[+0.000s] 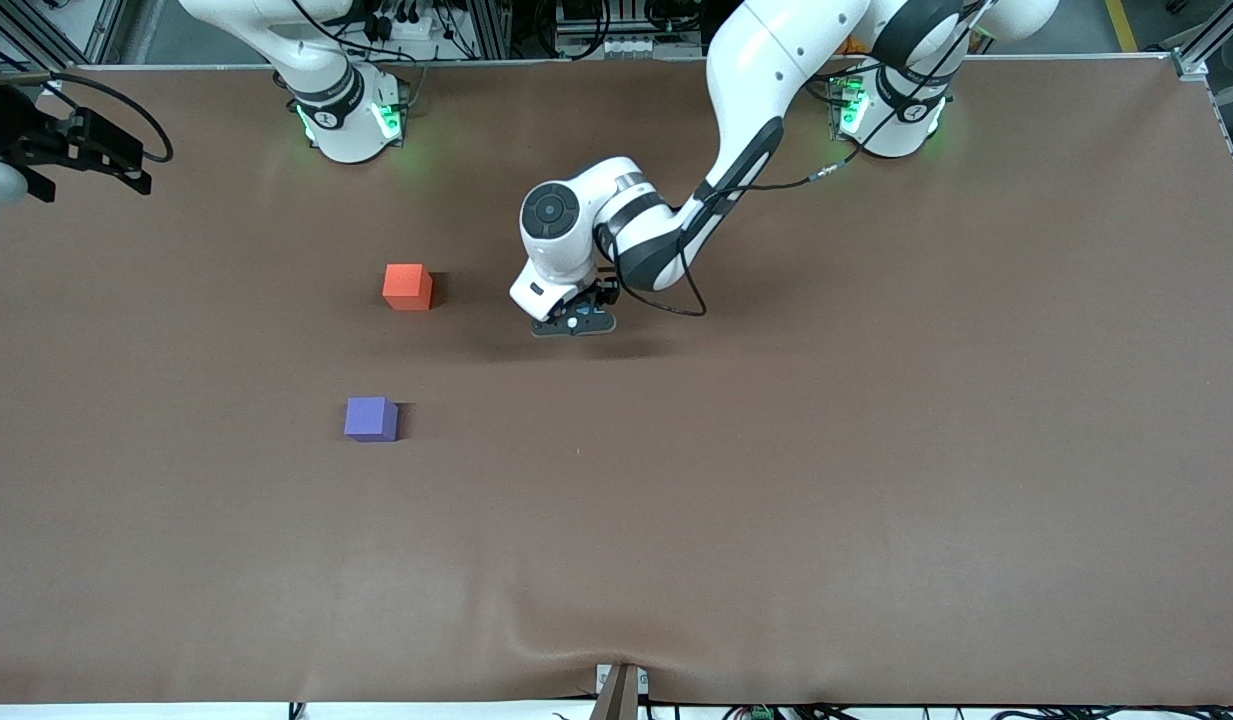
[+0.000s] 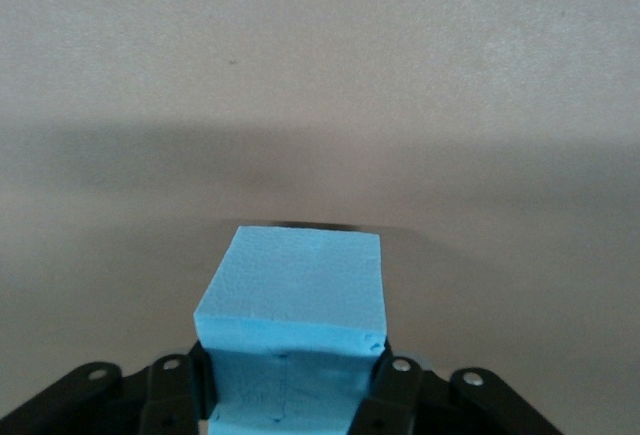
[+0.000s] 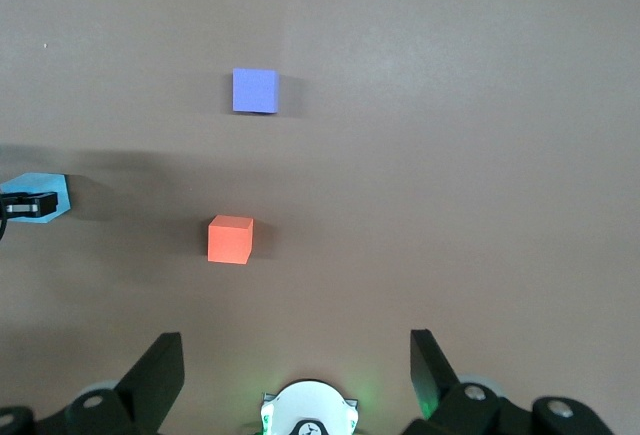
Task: Place blue block between orange and purple blocks
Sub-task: 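Lift and carry the blue block toward the table middle with the left gripper, then set the blue block down, open the left gripper while the right gripper approaches, then withdraw the left gripper while the right gripper reaches the blue block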
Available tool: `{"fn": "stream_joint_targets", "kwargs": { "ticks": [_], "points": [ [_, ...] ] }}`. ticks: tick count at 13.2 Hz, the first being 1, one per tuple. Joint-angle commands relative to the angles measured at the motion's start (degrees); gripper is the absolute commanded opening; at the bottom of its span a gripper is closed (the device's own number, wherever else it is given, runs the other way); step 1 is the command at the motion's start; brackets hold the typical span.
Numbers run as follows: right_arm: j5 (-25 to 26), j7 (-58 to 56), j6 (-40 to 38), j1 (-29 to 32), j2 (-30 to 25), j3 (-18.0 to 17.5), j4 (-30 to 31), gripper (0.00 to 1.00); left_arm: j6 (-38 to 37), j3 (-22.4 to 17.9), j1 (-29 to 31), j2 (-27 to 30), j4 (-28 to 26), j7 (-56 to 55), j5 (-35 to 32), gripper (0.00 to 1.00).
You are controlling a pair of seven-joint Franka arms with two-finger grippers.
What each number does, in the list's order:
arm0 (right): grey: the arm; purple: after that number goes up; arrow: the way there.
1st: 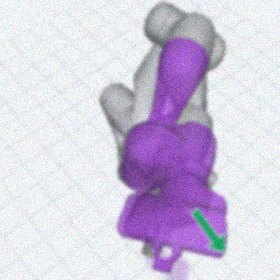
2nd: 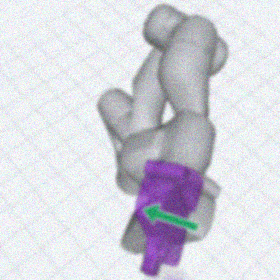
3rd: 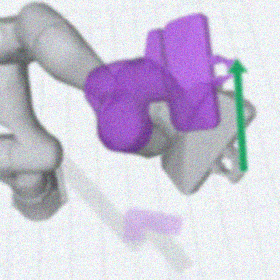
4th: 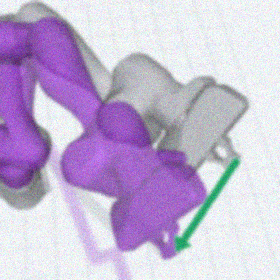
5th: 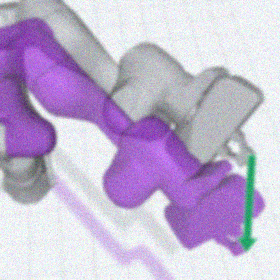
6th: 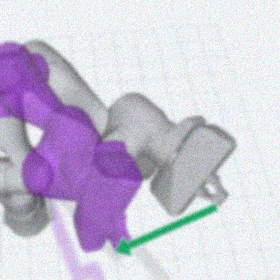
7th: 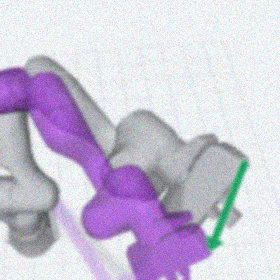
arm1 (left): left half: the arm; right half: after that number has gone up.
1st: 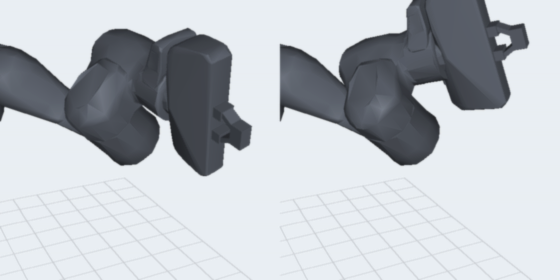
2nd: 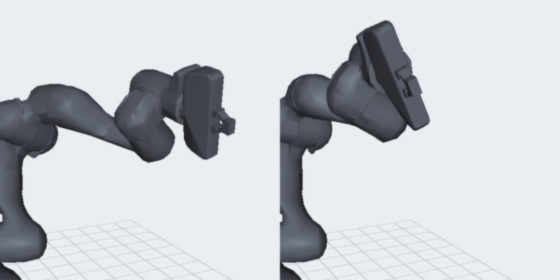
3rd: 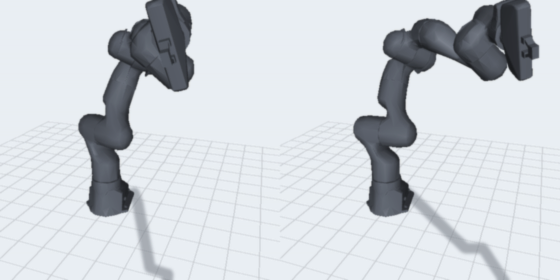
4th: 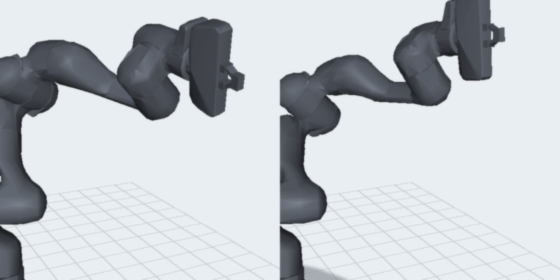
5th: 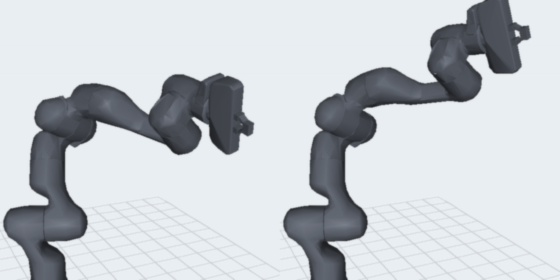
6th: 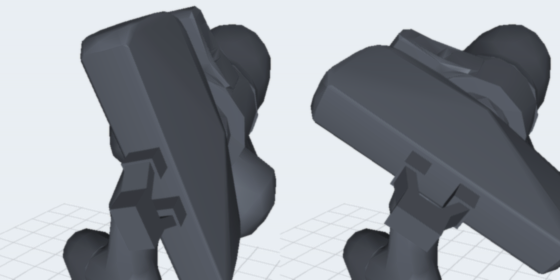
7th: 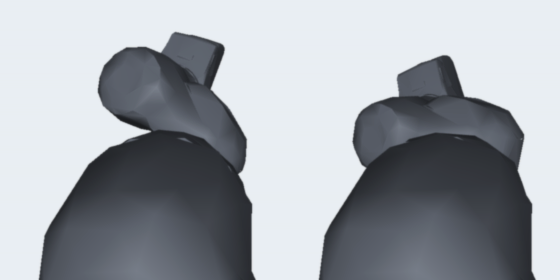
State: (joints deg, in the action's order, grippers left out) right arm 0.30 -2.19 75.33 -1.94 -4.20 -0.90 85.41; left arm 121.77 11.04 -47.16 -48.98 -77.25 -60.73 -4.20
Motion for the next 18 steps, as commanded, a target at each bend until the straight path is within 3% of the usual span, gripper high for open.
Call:
{"fn": "stream_joint_targets", "kwargs": {
  "ticks": [1,6,8,10,12,15,18],
  "points": [
    [-1.18,-0.18,0.08,0.98,0.15,-0.86,-0.33,1.0,-0.56,-1.63,-0.57,0.72,1.75,0.43,0.16,1.0],
    [-0.04,-0.71,-0.53,0.09,6.38,-1.21,-0.51,1.0,-6.52,-3.12,1.27,9.58,1.58,0.96,-2.99,1.0],
    [-0.47,-1.06,-2.8,0.53,11.73,-1.21,-0.77,1.0,-11.44,-3.57,5.3,15.82,1.32,4.72,-3.62,1.0],
    [-2.05,-0.19,-2.82,-3.04,12.98,-2.0,-0.51,1.0,-17.59,-3.48,10.57,21.71,0.62,9.98,-3.45,1.0],
    [-5.2,2.7,2.51,-7.37,14.83,-2.0,-0.25,1.0,-23.74,-3.39,17.76,26.64,0.43,19.02,-3.1,1.0],
    [-15.04,6.49,13.48,-10.35,17.2,-2.0,4.83,1.0,-28.85,-2.69,27.97,31.74,-0.61,30.54,-1.52,1.0],
    [-15.68,20.68,27.1,-20.09,19.3,-2.0,10.29,1.0,-30.71,-2.69,34.13,37.18,-4.73,40.74,-0.72,1.0]
  ]
}}
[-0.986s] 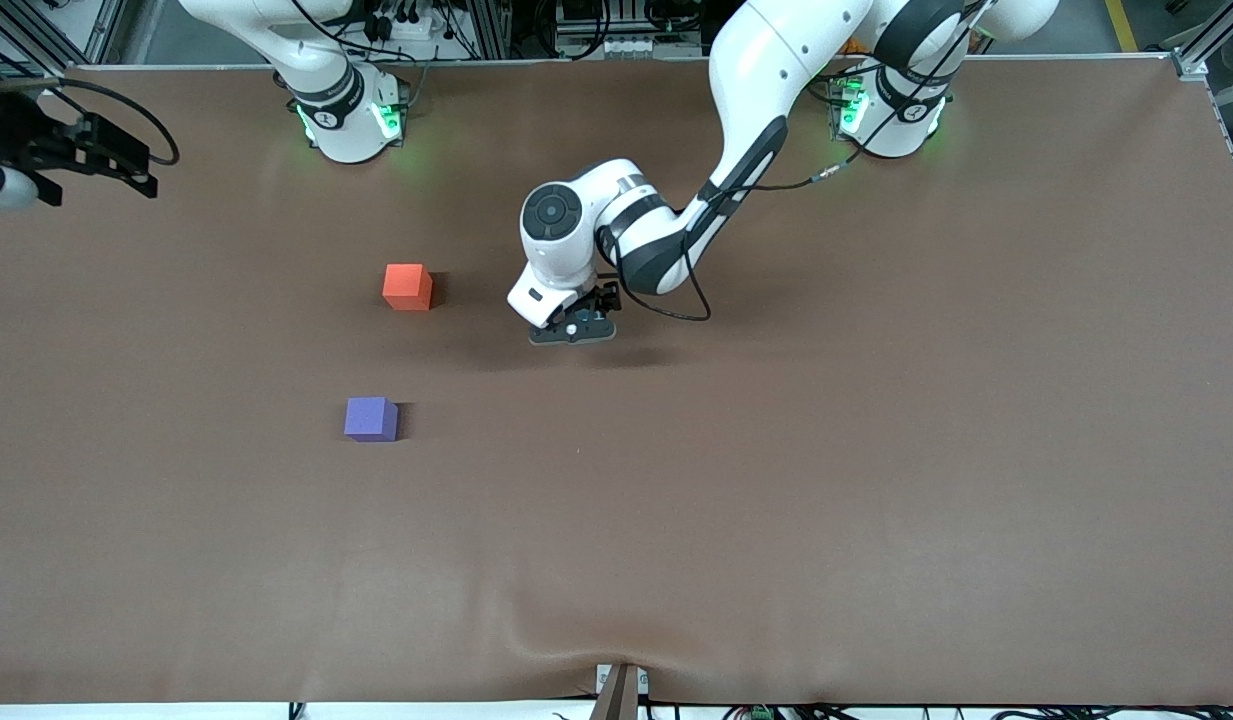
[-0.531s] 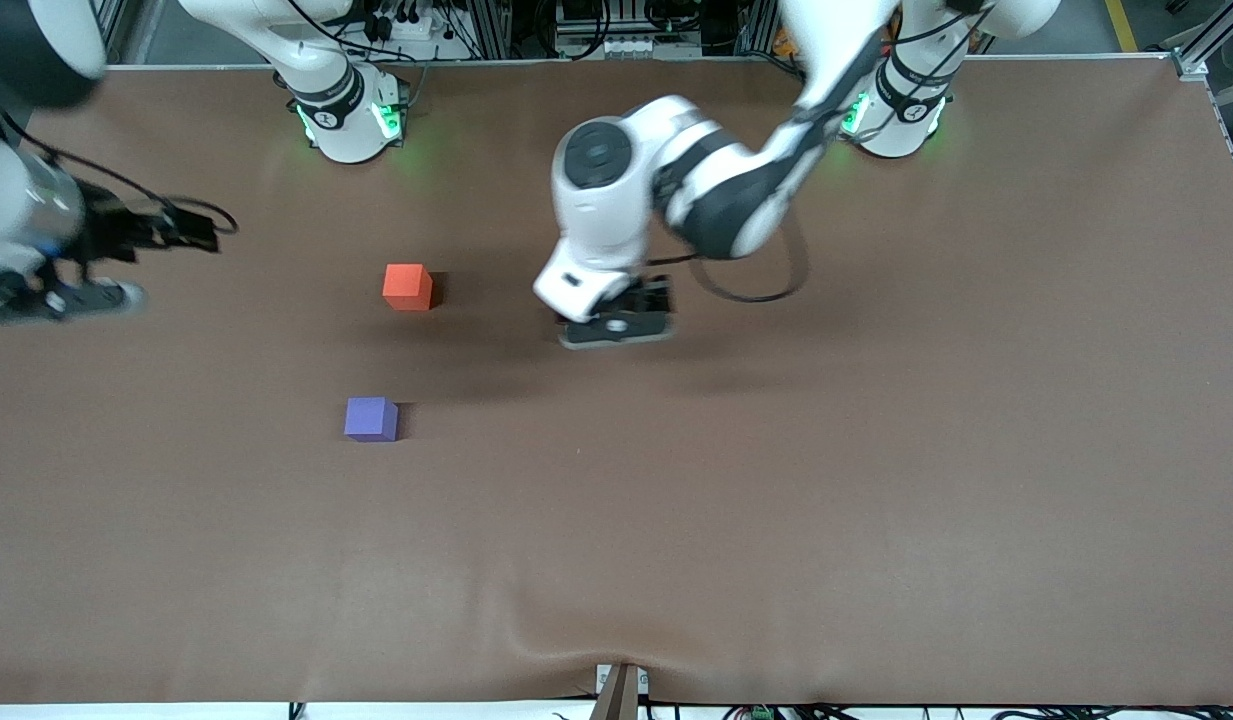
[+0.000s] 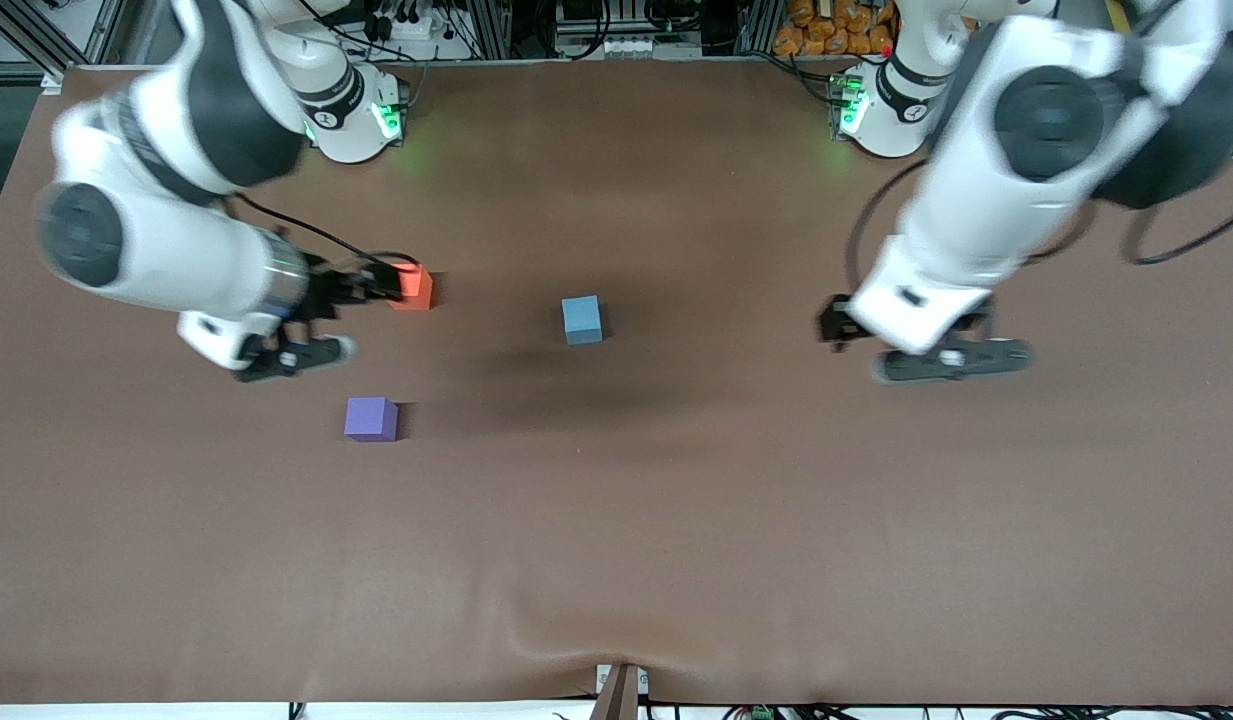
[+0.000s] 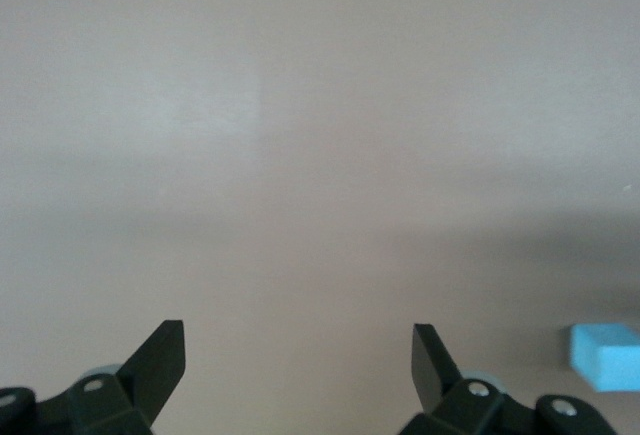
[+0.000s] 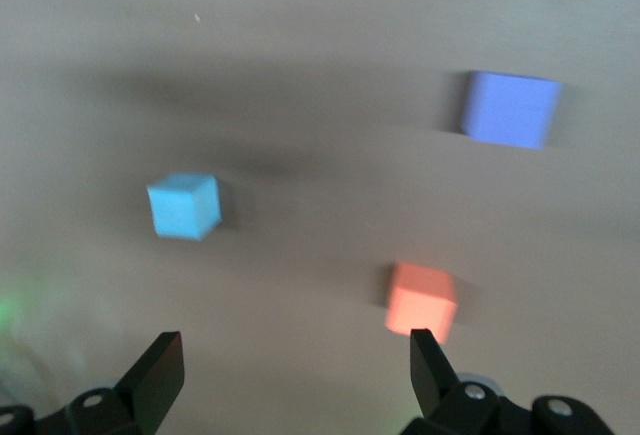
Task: Place blue block between orange and purple blocks
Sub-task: 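Withdraw the left gripper while the right gripper reaches the blue block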
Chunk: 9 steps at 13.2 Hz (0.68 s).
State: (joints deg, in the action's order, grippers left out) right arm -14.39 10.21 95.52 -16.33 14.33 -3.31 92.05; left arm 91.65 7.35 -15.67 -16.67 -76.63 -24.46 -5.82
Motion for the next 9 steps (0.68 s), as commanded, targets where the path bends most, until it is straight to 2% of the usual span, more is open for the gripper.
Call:
{"fn": "stream_joint_targets", "kwargs": {
  "ticks": [1,3,5,7,9],
  "points": [
    [-0.99,12.42,11.48,-9.3,2.36,0.41,4.79,1.0,-0.68,0.65,5.1,7.07,-7.9,8.51,0.9,1.0],
    [-0.99,16.93,16.95,-14.76,6.39,0.41,5.24,1.0,-0.68,-3.11,6.0,11.11,-10.98,16.43,0.9,1.0],
    [-0.55,19.49,25.11,-19.6,7.82,0.41,8.47,1.0,-0.77,-6.89,7.14,16.03,-14.41,27.13,0.9,1.0],
    [-0.46,19.58,29.79,-22.42,9.04,0.5,11.56,1.0,-5.05,-7.62,9.15,16.75,-14.6,37.95,0.81,1.0],
    [-0.2,21.07,31.3,-24.18,10.8,0.67,12.27,1.0,-8.4,-7.09,9.43,18.06,-14.08,38.27,0.81,1.0]
  ]
}}
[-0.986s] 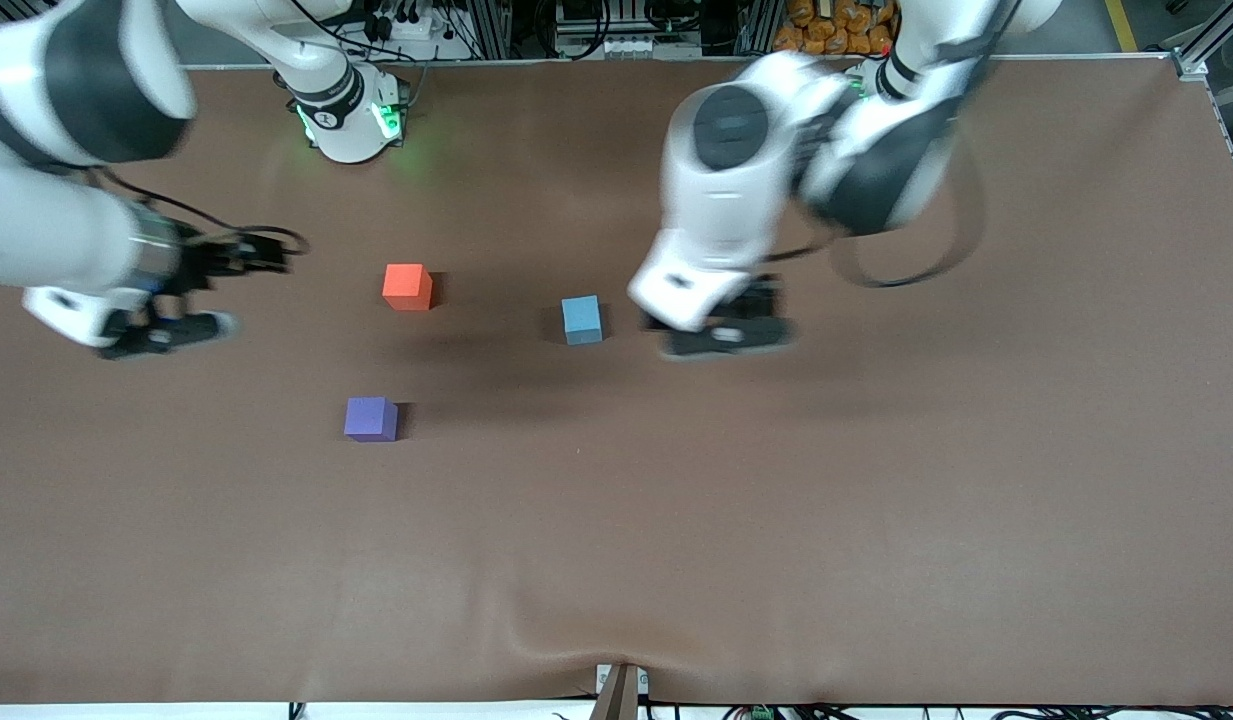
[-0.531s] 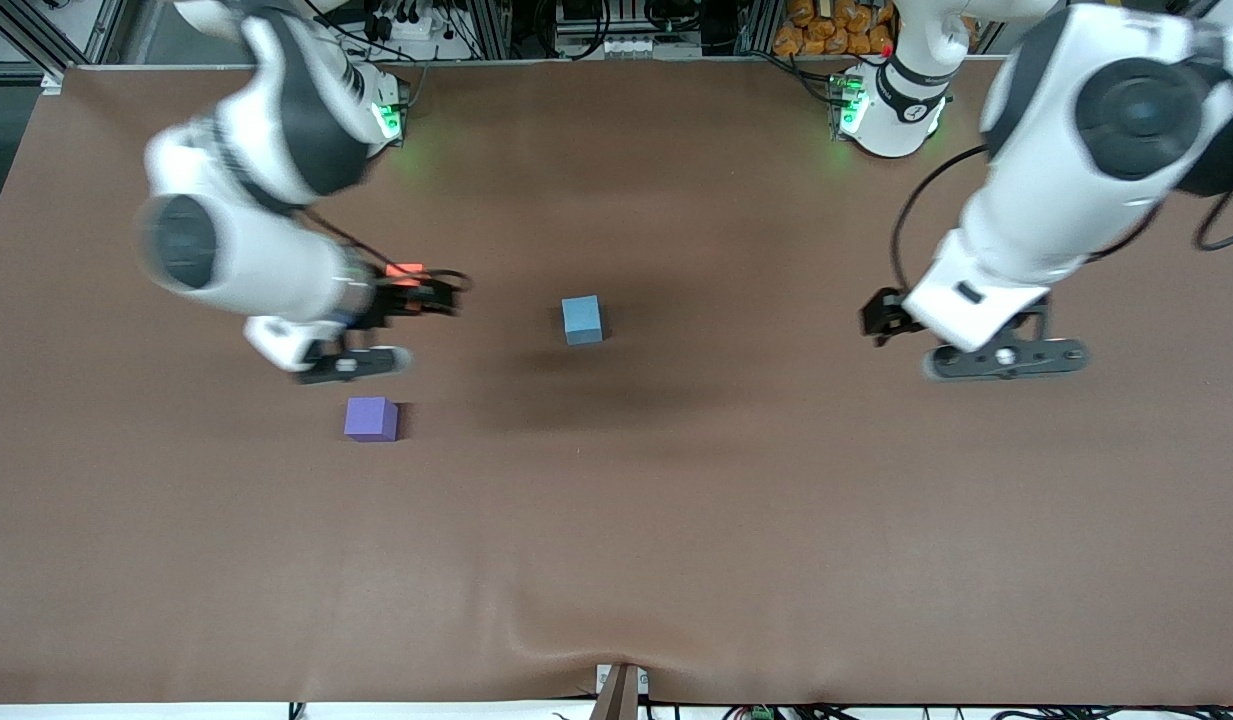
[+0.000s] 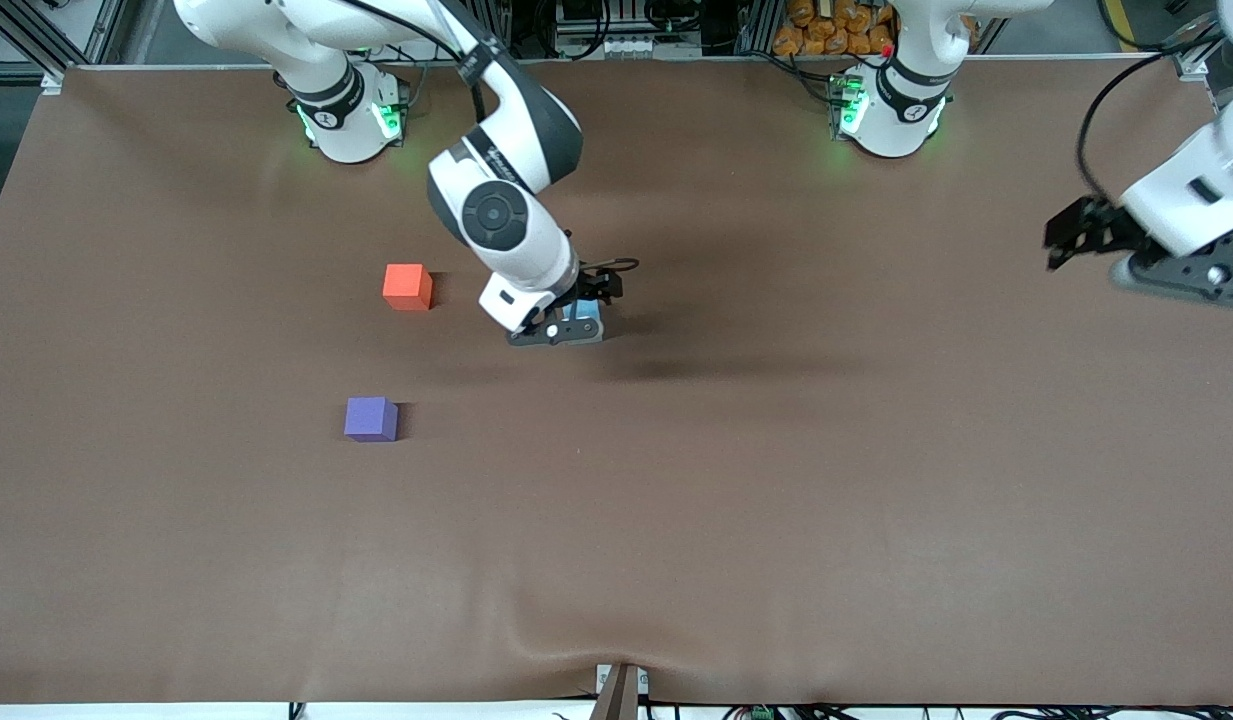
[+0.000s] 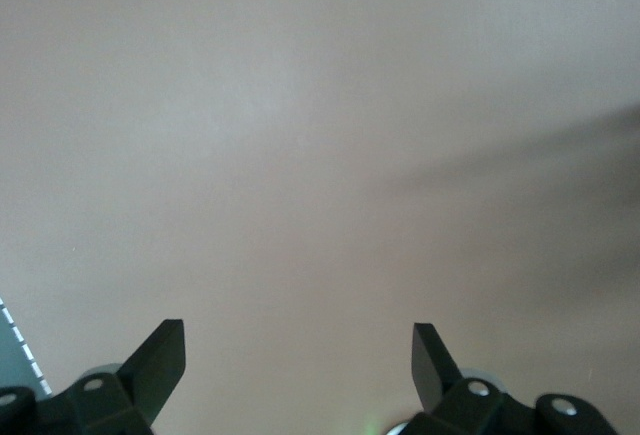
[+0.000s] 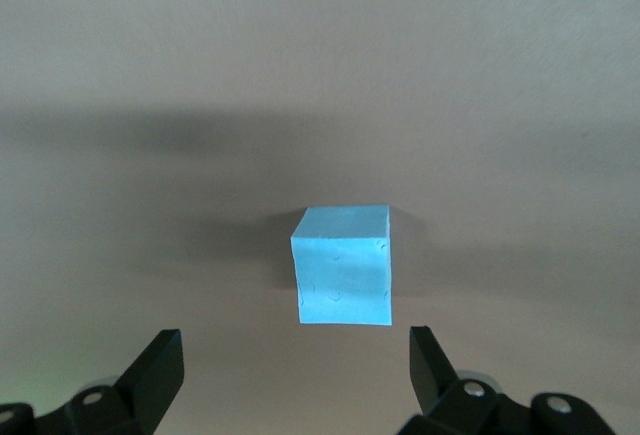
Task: Place blue block between orange and purple blocks
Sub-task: 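Withdraw the left gripper while the right gripper reaches the blue block, then grasp the blue block with the right gripper and carry it toward the purple block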
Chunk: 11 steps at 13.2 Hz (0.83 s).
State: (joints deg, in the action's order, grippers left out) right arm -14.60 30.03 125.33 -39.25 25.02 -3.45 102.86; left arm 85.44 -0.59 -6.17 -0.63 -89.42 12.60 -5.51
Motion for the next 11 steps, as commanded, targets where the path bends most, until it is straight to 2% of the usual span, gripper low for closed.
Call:
{"fn": "stream_joint_targets", "kwargs": {
  "ticks": [1,6,8,11],
  "points": [
    [0.88,2.04,1.67,-1.45,0.81,0.82,1.55,1.0,-2.91,0.86,-0.07,2.91,-1.2,0.5,0.59,1.0],
    [4.93,2.49,2.8,-1.8,2.92,0.9,1.99,1.0,-4.57,0.86,-0.34,3.62,0.3,-8.36,2.61,1.0],
    [5.02,4.77,9.01,-2.85,4.42,0.9,4.18,1.0,-5.29,1.12,-1.04,3.88,0.39,-9.96,2.61,1.0],
    [5.02,5.21,11.5,-3.82,5.92,0.9,4.63,1.0,-5.9,1.65,-0.25,4.41,1.62,-9.97,3.83,1.0]
  ]
}}
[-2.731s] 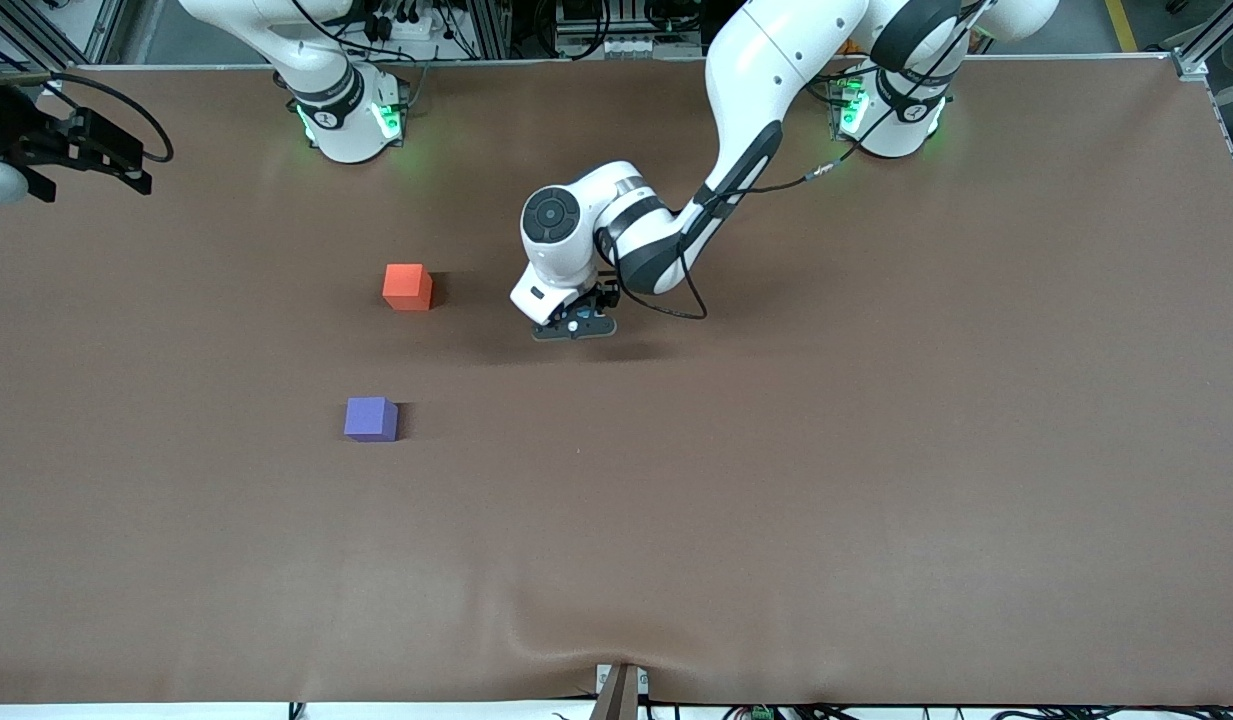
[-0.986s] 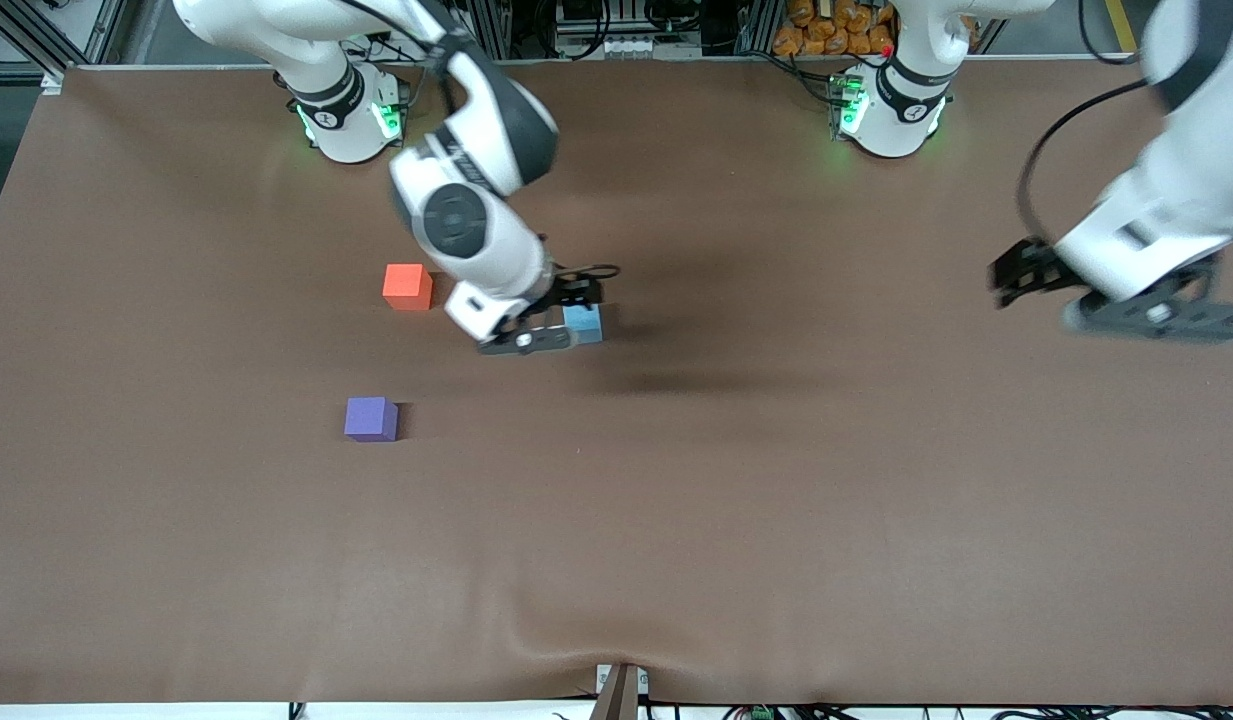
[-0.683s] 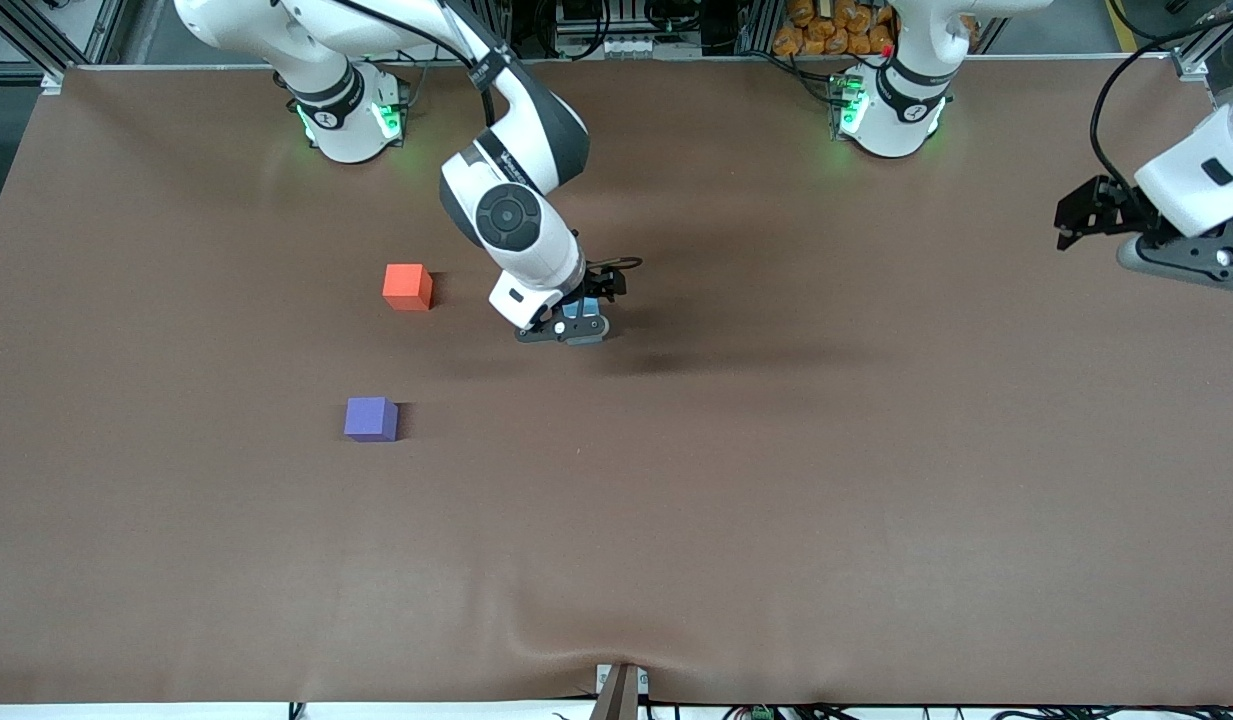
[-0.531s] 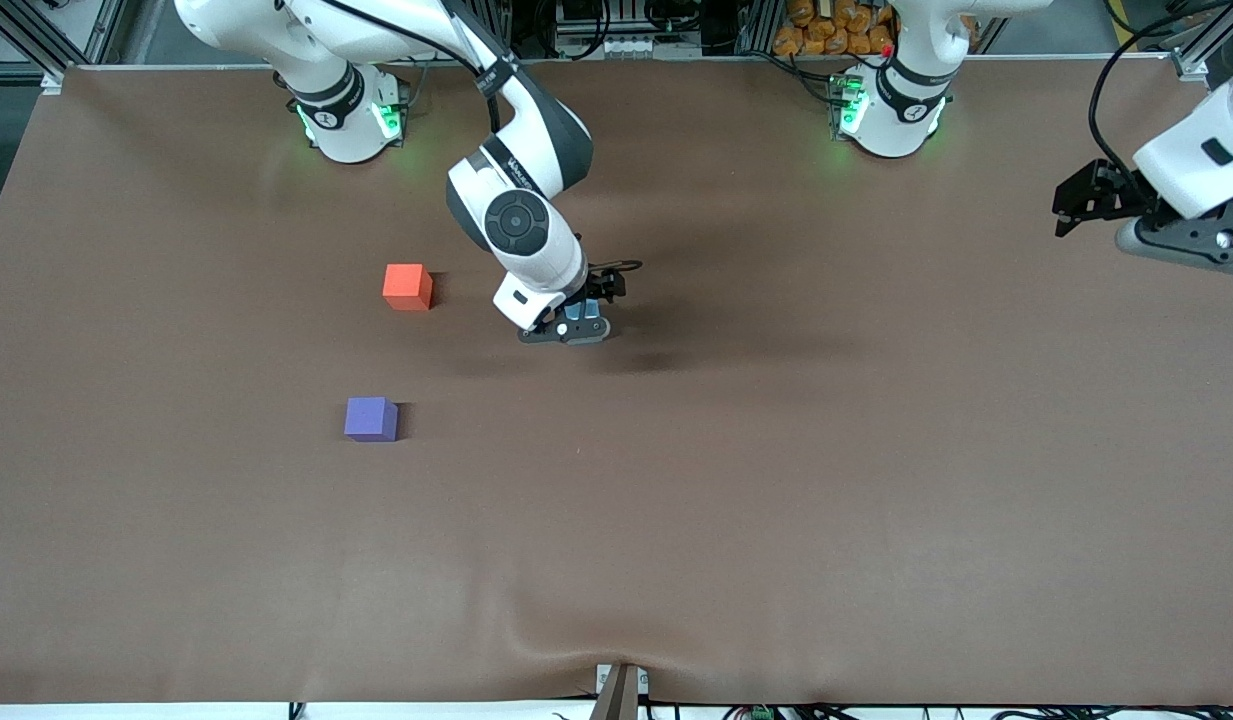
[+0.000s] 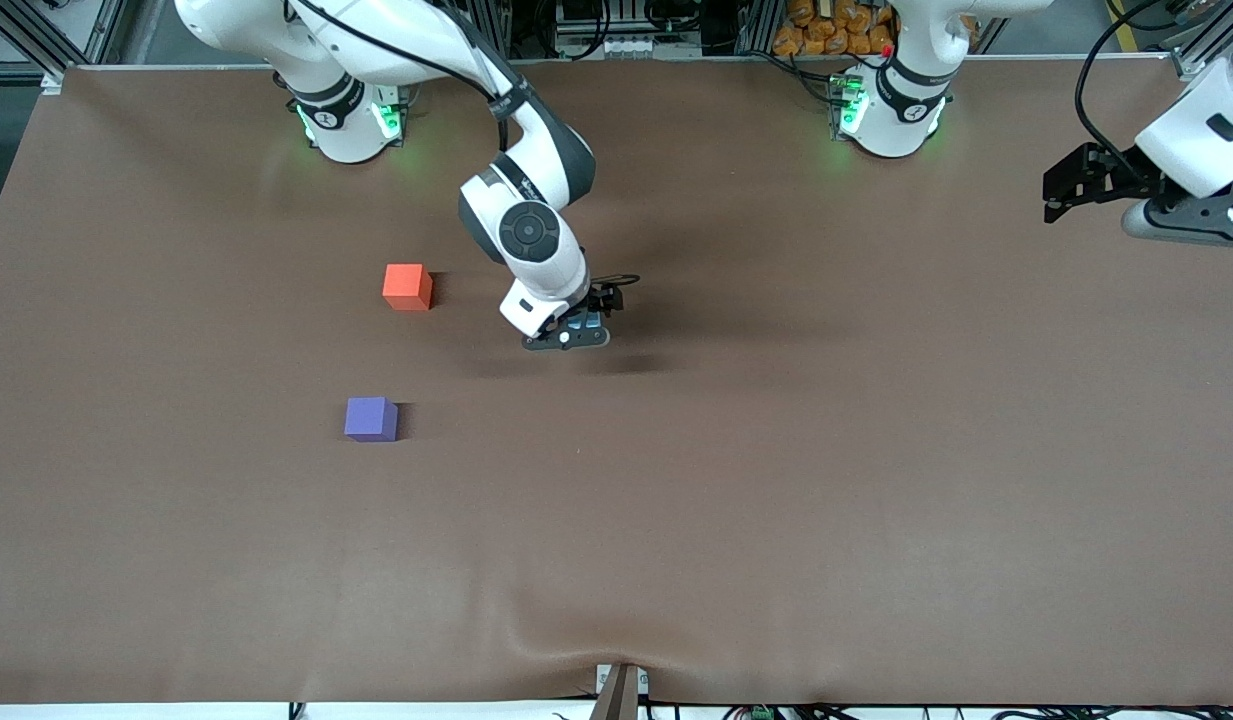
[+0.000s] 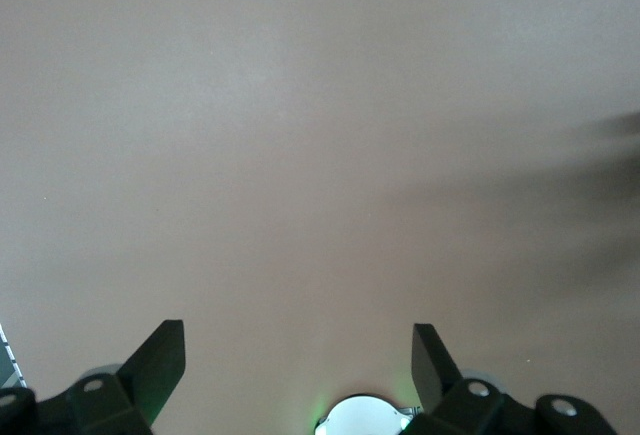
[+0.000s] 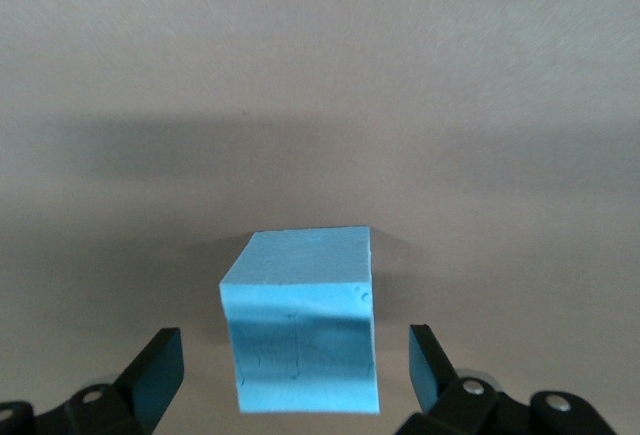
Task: Place blue block between orange and purple blocks
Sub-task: 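Grasp the blue block with the right gripper and carry it toward the purple block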
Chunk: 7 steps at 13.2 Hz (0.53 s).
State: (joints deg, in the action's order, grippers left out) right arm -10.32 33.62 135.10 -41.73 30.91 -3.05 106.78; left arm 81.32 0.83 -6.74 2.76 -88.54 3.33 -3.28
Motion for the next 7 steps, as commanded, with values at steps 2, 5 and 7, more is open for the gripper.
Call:
{"fn": "stream_joint_targets", "kwargs": {
  "ticks": [2,5,7],
  "points": [
    [1.0,3.29,3.06,-2.82,1.25,0.68,0.71,1.0,-2.92,0.57,0.5,1.02,1.08,-0.61,1.87,1.0],
    [5.4,3.73,0.36,-1.87,0.39,1.29,0.36,0.0,-2.92,0.23,3.66,1.55,1.09,1.32,5.2,1.0],
    [5.49,2.95,-6.91,0.92,-4.25,3.22,-0.43,0.0,-2.92,-0.31,3.66,1.46,1.0,1.85,4.69,1.0]
  ]
}}
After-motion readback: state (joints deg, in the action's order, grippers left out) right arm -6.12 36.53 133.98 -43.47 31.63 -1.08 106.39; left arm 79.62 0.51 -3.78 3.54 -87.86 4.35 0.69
